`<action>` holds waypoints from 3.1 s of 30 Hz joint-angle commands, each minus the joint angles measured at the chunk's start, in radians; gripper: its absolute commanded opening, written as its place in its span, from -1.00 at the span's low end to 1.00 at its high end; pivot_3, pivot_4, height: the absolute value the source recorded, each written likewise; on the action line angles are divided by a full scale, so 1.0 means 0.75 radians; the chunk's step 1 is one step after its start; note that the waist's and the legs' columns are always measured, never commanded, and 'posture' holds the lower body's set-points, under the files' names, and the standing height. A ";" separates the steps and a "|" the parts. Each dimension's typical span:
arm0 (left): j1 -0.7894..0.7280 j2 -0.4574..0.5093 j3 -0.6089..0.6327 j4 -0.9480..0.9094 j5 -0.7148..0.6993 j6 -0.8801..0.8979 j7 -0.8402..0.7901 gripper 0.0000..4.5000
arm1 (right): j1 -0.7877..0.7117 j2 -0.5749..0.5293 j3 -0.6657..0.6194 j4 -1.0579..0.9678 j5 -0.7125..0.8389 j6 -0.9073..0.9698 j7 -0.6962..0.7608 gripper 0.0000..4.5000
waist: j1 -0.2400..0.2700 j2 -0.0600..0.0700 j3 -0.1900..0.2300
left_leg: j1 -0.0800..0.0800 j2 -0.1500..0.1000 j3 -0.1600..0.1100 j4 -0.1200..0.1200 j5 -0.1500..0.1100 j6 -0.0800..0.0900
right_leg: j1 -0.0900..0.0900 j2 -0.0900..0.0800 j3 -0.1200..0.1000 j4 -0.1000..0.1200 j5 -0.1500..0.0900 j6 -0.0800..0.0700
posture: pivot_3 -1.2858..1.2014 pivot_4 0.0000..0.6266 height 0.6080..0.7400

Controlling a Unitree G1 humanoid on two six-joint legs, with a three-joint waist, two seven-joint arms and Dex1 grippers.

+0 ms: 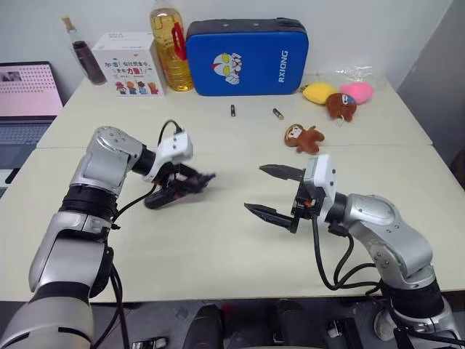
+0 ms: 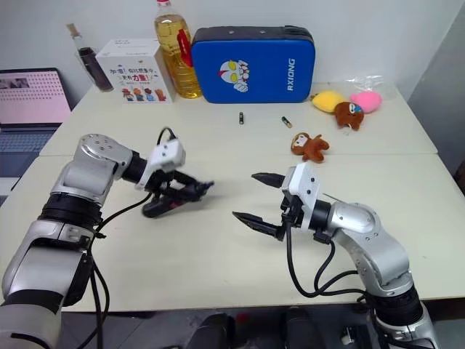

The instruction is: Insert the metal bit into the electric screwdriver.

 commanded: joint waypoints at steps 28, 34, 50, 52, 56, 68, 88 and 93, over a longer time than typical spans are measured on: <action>0.732 -0.770 0.103 -0.670 -0.175 -0.304 1.207 -0.26 | 0.024 -0.188 -0.228 0.048 -0.050 0.056 -0.289 1.00 | 0.016 0.002 -0.003 | 0.006 -0.002 0.007 -0.001 0.000 0.001 | 0.004 -0.002 0.006 -0.001 0.002 0.002 | 0.03 -0.52 1.00; 0.707 -0.767 0.101 -0.667 -0.189 -0.292 1.268 -0.26 | -0.166 -0.566 -0.095 0.515 -0.210 0.010 0.061 1.00 | 0.018 0.004 -0.005 | 0.008 -0.003 0.010 -0.001 -0.001 0.001 | 0.006 -0.002 0.005 -0.002 0.002 0.002 | 0.03 -0.52 1.00; 0.748 -0.783 0.048 -0.694 -0.187 -0.300 1.341 -0.26 | -0.853 -0.467 0.476 1.866 -0.798 -0.427 0.740 1.00 | 0.016 0.004 -0.005 | 0.011 -0.001 0.014 -0.001 -0.003 0.005 | 0.006 -0.002 0.008 -0.003 0.002 0.002 | 0.03 -0.52 1.00; 0.760 -0.788 0.043 -0.700 -0.183 -0.304 1.357 -0.26 | -0.871 -0.440 0.488 1.925 -0.841 -0.460 0.732 1.00 | 0.019 0.005 -0.005 | 0.010 -0.001 0.014 -0.001 -0.002 0.004 | 0.006 -0.002 0.008 -0.004 0.002 0.002 | 0.03 -0.52 1.00; 0.763 -0.791 0.041 -0.709 -0.189 -0.302 1.380 -0.26 | -0.906 -0.388 0.499 2.031 -0.901 -0.481 0.744 1.00 | 0.019 0.005 -0.006 | 0.011 -0.002 0.015 0.000 -0.002 0.004 | 0.007 -0.004 0.008 -0.003 0.003 0.002 | 0.03 -0.52 1.00; 0.762 -0.774 0.063 -0.719 -0.198 -0.304 1.425 -0.26 | -0.997 -0.304 0.477 2.204 -0.977 -0.424 0.883 0.25 | 0.018 0.005 -0.007 | 0.011 -0.002 0.014 0.000 -0.003 0.004 | 0.007 -0.004 0.008 -0.003 0.003 0.002 | 0.03 -0.52 1.00; 0.707 -0.716 0.109 -0.629 -0.239 -0.345 1.433 -0.26 | -0.942 -0.313 0.394 2.146 -0.989 -0.438 0.895 -0.99 | 0.012 0.005 -0.007 | 0.012 -0.001 0.014 -0.001 -0.003 0.004 | 0.007 -0.003 0.008 -0.003 0.003 0.002 | 0.03 -0.52 1.00; 0.715 -0.717 0.099 -0.645 -0.243 -0.341 1.432 -0.26 | -1.041 -0.272 0.147 2.016 -0.784 -0.231 0.804 -0.99 | 0.007 0.006 -0.007 | 0.012 -0.001 0.015 -0.001 -0.003 0.004 | 0.006 -0.003 0.009 -0.002 0.003 0.002 | 0.03 -0.52 1.00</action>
